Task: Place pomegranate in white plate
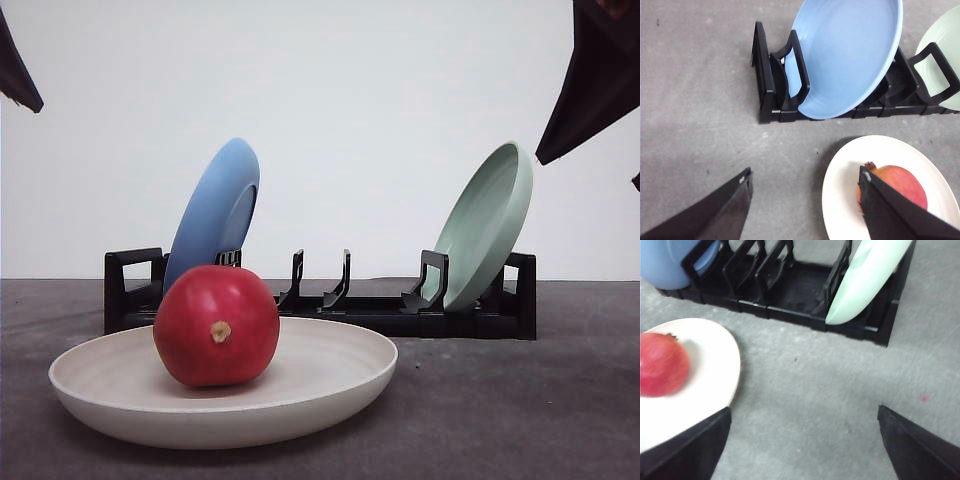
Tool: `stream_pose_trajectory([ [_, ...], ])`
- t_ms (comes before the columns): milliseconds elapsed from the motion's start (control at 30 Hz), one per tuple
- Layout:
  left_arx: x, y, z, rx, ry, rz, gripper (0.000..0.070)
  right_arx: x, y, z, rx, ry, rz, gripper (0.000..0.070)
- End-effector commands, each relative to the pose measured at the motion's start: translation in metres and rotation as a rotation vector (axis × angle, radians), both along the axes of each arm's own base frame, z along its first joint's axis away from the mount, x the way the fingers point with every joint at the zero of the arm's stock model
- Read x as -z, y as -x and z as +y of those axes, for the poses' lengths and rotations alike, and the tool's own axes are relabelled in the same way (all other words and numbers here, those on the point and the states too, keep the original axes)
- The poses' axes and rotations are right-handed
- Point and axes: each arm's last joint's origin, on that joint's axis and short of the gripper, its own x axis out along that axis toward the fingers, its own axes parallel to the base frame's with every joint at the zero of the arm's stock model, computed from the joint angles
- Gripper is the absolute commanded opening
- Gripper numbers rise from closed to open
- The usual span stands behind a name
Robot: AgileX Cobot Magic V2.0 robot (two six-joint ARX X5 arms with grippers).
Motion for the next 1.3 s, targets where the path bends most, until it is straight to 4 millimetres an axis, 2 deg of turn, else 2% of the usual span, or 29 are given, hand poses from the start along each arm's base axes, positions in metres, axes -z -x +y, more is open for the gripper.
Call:
stream_pose_trajectory([
  [0, -0.001, -0.001, -0.001, 0.006, 0.004, 0.003, 0.0390, -0.001, -0.001, 0.001, -0.025, 0.026, -0.030, 0.0580],
  [67, 0.000, -0.001, -0.001, 0.006, 0.002, 0.009, 0.0370, -0.002, 0.000, 0.001, -0.024, 0.023, -0.034, 0.0552],
  [100, 0.000, 0.000, -0.001, 0.006, 0.002, 0.011, 0.0328, -0.003, 0.000, 0.001, -0.024, 0.020, -0.038, 0.0494],
  [133, 0.000, -0.001, -0.001, 0.006, 0.002, 0.009, 0.0138, -0.003, 0.000, 0.001, -0.024, 0.015, -0.046, 0.0249],
  [167, 0.000, -0.001, -0.001, 0.004, 0.006, 0.008, 0.0053, -0.004, 0.000, 0.001, -0.023, 0.011, -0.054, 0.0102],
  [200, -0.001, -0.001, -0.001, 0.000, 0.012, 0.007, 0.0027, -0.005, -0.001, 0.001, -0.022, 0.008, -0.063, 0.0019],
  [267, 0.000, 0.000, -0.001, -0.003, 0.014, 0.018, 0.0000, -0.006, -0.002, 0.002, -0.020, -0.002, -0.081, 0.0020],
  [700, 0.000, 0.002, 0.000, -0.004, 0.012, 0.030, 0.0000, -0.011, -0.003, 0.003, -0.023, -0.033, -0.125, 0.0016],
  [800, -0.003, 0.006, 0.002, -0.006, 0.013, 0.002, 0.0000, -0.011, -0.003, 0.003, -0.023, -0.033, -0.125, 0.0016],
  [900, -0.003, 0.014, 0.007, 0.043, -0.086, -0.103, 0.0000, -0.011, -0.003, 0.003, -0.023, -0.033, -0.125, 0.0016],
  [1033, 0.015, 0.026, 0.020, -0.032, -0.109, -0.230, 0.0000, -0.011, -0.003, 0.003, -0.023, -0.033, -0.125, 0.0016],
  [1267, 0.061, 0.047, 0.039, -0.199, -0.121, -0.422, 0.0000, -0.011, -0.003, 0.003, -0.023, -0.033, -0.125, 0.0016],
])
